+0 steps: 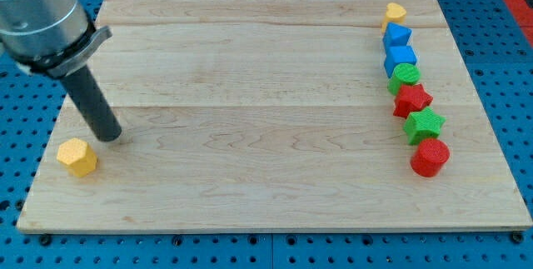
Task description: Move your arm above the yellow heart
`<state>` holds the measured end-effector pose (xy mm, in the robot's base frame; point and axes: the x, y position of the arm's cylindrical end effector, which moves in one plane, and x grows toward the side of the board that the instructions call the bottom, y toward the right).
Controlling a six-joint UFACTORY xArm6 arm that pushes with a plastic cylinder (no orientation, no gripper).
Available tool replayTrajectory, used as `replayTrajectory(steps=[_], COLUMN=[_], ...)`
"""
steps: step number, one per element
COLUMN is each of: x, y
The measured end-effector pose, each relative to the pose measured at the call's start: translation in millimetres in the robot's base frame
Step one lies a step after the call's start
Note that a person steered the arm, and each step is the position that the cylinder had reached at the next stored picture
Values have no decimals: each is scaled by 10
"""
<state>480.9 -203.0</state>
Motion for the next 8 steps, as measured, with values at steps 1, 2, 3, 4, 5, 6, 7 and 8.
replayTrajectory(steps=[1,2,3,4,5,6,7,8], x=[-799,-1736,-2519,-2870,-2884,-2876,-2892,-2888], y=[689,1265,2039,2300,2439,2709,2791,3257])
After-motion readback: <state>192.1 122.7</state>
